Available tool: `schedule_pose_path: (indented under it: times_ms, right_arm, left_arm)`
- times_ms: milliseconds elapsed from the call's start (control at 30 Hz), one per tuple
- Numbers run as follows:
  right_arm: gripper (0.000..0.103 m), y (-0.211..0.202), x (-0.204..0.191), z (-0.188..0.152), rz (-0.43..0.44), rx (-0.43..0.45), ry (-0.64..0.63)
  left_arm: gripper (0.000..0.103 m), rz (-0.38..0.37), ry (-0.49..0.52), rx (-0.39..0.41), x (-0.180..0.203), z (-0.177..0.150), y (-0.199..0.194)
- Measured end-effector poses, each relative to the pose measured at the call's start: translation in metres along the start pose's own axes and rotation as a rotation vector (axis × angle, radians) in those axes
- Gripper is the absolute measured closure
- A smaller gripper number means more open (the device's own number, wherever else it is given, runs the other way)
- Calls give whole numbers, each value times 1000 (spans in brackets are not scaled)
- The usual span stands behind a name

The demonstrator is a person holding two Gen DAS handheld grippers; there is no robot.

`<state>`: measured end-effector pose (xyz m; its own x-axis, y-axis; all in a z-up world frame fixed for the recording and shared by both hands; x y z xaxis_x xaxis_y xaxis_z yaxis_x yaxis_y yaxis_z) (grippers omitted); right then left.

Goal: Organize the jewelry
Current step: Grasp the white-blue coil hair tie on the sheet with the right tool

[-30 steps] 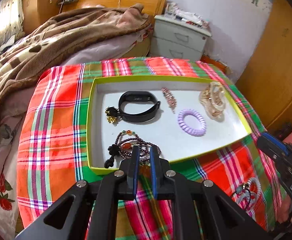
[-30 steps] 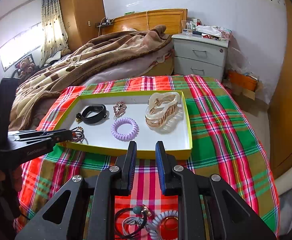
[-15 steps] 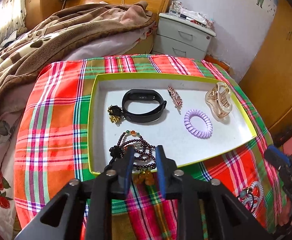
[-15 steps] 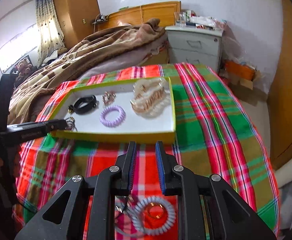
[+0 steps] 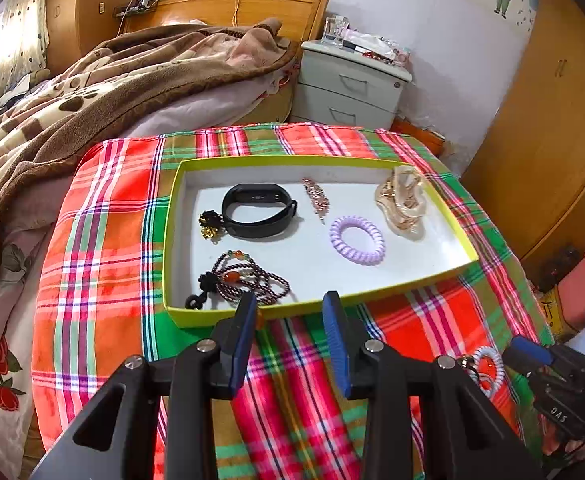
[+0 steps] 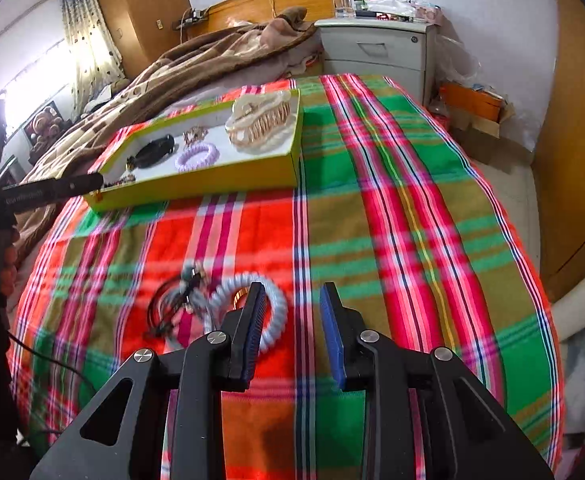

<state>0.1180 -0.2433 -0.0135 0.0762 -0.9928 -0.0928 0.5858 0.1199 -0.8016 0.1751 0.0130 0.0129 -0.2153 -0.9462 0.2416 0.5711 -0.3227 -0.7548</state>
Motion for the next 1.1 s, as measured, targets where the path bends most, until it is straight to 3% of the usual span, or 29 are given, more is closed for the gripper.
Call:
schedule_pose_path:
  times_ms: [567,667,767,967,1100]
  right_arm:
    - [74,7,-5,-13,78,-37,31]
    - [87,6,-8,-15,93,-34,29]
    - [93,4,-10,-16,113,-30,35]
    - [94,-10,-17,-19,184,14,54]
    - [94,-13,-33,-23,248,-1,30]
  left_arm:
    - [67,-23,15,-26,21,-28,-11]
    - [67,-28,18,-28,24,-31,-13]
    - [67,-32,19,-31,26,-34,-14]
    - [67,-31,24,-45,29,-39,-12]
    - [67,-30,15,-48,27,-42,-12]
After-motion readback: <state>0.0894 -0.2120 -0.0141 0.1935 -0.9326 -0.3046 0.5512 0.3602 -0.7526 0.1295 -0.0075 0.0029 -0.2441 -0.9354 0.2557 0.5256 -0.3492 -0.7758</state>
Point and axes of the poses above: each gripper's, at about its wrist camera, not at the fingertips, and y roughly the way its jaws point, x to its right, z to its top, the point moved 1 cm from there along y, roughly the way its jaws point, and after that the axes turned 5 degrees about -z, right-handed, at the moved point
